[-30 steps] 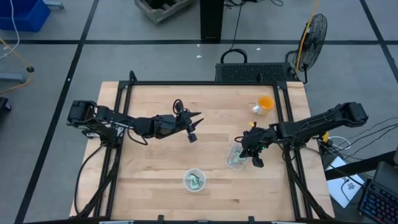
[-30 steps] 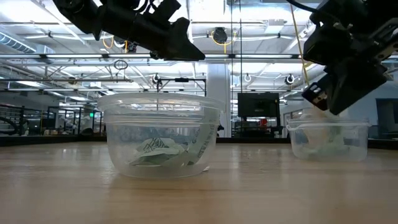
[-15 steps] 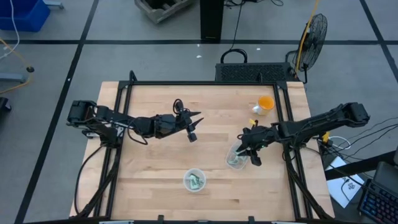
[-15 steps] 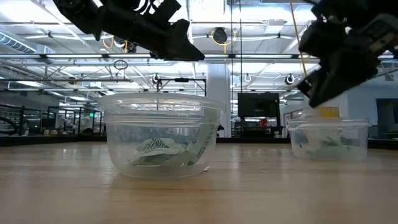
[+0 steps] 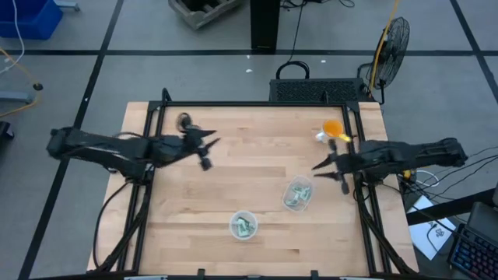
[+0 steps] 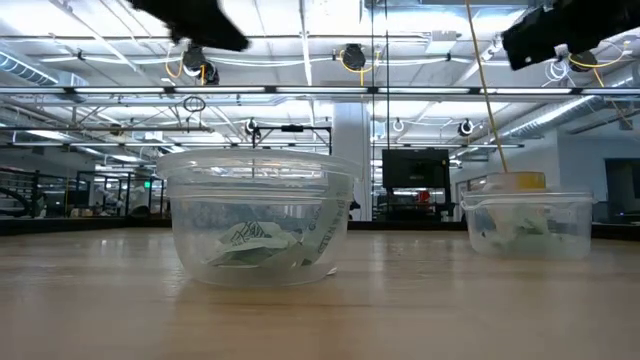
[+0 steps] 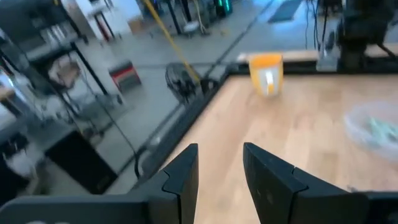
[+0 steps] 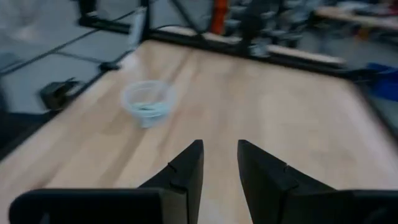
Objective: Pick and place items into bin
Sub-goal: Return to Home Position
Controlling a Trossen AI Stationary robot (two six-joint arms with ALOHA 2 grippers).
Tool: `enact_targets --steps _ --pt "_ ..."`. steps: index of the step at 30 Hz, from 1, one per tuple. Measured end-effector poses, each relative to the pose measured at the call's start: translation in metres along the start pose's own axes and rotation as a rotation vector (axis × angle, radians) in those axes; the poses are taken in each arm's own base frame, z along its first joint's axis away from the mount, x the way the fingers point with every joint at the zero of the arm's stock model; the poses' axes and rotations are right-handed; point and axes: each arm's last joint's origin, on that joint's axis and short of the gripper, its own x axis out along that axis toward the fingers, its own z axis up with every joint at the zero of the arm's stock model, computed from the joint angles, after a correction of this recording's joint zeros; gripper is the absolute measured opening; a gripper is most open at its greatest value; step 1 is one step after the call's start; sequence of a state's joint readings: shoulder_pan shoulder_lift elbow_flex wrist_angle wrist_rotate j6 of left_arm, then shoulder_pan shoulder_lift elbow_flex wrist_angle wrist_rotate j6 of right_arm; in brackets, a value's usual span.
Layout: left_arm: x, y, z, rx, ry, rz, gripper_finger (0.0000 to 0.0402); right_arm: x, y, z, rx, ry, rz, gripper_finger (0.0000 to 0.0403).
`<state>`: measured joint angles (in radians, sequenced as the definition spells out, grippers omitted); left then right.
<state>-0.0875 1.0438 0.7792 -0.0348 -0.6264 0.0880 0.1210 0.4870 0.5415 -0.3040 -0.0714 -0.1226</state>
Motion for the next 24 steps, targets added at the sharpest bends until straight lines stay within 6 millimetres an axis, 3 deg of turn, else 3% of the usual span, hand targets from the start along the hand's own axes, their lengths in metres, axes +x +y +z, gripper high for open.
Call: enact_targets --steps 5,10,13,19,24 --pt "-0.059 0.037 -0.016 -0.085 0.152 -0.069 0.0134 -0.034 0.0 -0.01 0.03 -0.038 -0.089 0.0091" --pt "-0.099 0.06 -0.039 -0.292 0.302 -0.177 0.0134 -0.042 0.002 -0.019 0.145 -0.163 -0.094 0.0091" --pt "-0.105 0.062 -0.049 -0.303 0.257 -0.186 0.0134 -0.033 0.003 -0.031 0.151 -0.214 -0.096 0.0091" --pt "-0.095 0.047 -0.084 -0.189 0.057 -0.275 0.0134 -0.007 0.004 -0.059 0.142 -0.317 -0.099 0.0091" --pt "-0.084 0.033 -0.115 -0.218 -0.096 -0.368 0.0134 -0.001 0.006 -0.067 0.167 -0.357 -0.036 0.0091"
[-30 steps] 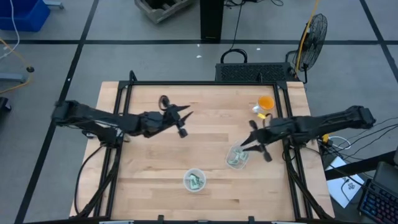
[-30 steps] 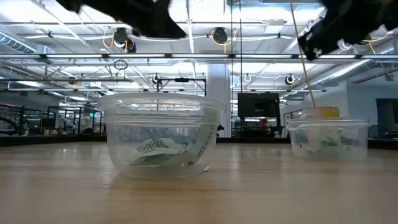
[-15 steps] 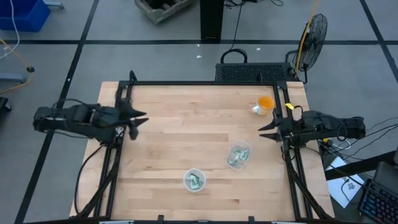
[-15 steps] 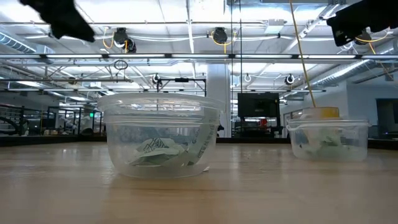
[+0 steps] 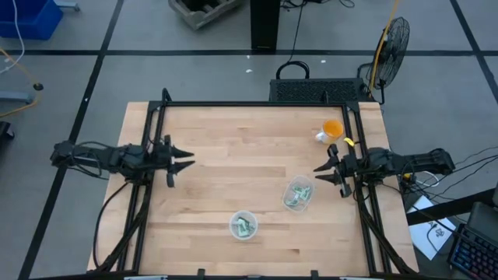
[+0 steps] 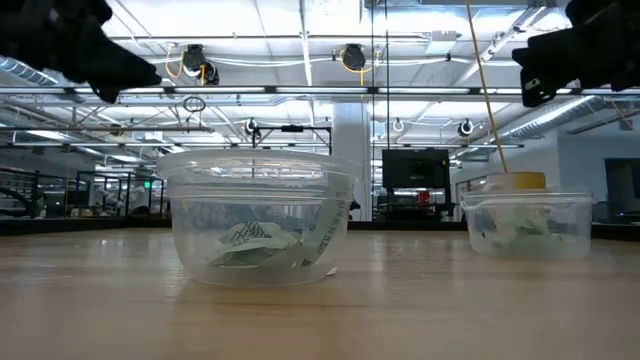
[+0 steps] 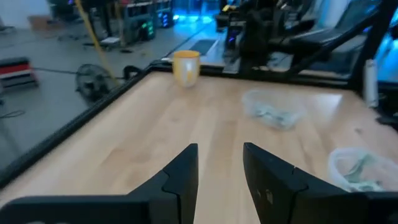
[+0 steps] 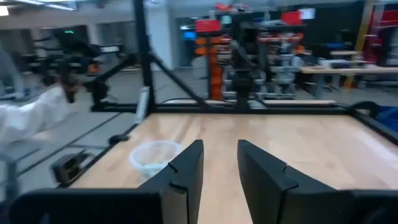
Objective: Pick and place items into bin
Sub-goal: Return to Home Position
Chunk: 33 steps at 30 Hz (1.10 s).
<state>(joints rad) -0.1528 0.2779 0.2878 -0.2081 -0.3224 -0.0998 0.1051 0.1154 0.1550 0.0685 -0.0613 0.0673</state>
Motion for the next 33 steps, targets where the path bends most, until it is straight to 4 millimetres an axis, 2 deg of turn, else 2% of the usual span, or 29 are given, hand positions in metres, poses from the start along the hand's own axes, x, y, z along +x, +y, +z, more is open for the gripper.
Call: enact_targets --steps 7,10,12,21,29,33 --pt "0.01 -0.001 -0.038 -0.049 -0.144 -0.078 0.0134 0.001 0.002 -0.006 -0.019 -0.083 0.079 0.0091" --pt "0.013 -0.002 -0.047 -0.055 -0.202 -0.098 0.0134 0.002 0.002 -0.004 -0.04 -0.148 0.082 0.0091" --pt "0.013 -0.002 -0.048 -0.044 -0.2 -0.116 0.0134 0.0 0.002 0.0 -0.039 -0.202 0.086 0.0091" --pt "0.013 -0.004 -0.048 0.007 -0.196 -0.146 0.0134 0.001 0.002 -0.005 -0.119 -0.152 0.075 0.0091" --pt "0.013 -0.003 -0.048 -0.061 -0.196 -0.15 0.0134 0.002 0.002 -0.005 -0.123 -0.15 0.074 0.0091" --pt "0.013 -0.003 -0.048 0.037 -0.203 -0.14 0.0134 0.002 0.002 -0.006 -0.121 -0.15 0.074 0.0091"
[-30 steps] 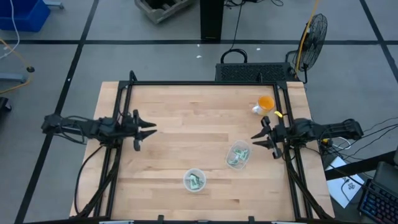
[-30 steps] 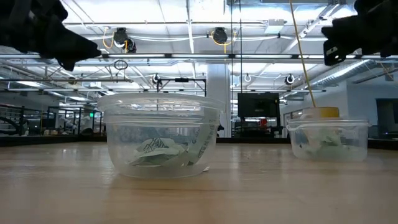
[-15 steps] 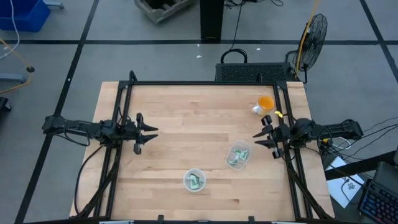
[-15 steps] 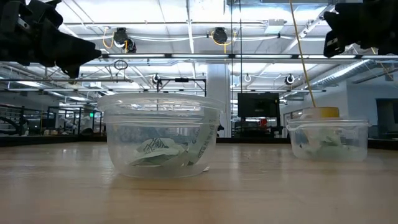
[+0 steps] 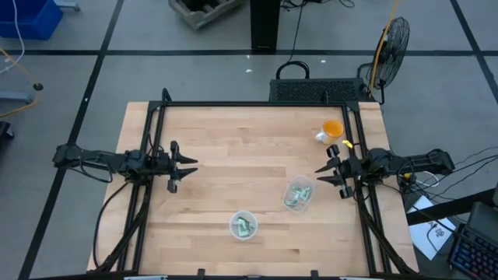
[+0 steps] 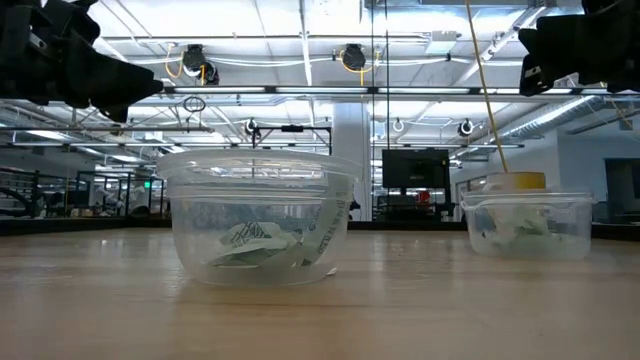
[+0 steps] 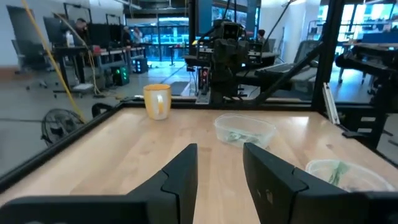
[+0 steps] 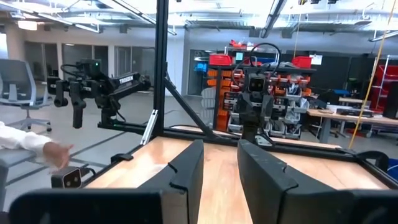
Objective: Pick and place items into bin
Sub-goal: Return to Home Position
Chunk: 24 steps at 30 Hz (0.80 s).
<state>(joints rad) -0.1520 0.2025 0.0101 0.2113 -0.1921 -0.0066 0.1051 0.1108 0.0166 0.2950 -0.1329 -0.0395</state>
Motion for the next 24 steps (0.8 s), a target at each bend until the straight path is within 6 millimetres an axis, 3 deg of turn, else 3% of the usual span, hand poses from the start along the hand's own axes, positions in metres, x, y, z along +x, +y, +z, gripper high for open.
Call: enact_targets --steps 24 --pt "0.0 0.0 0.0001 -0.025 -0.002 0.0 0.0134 0.0 0.0 -0.0002 0.001 0.001 0.0 0.0091"
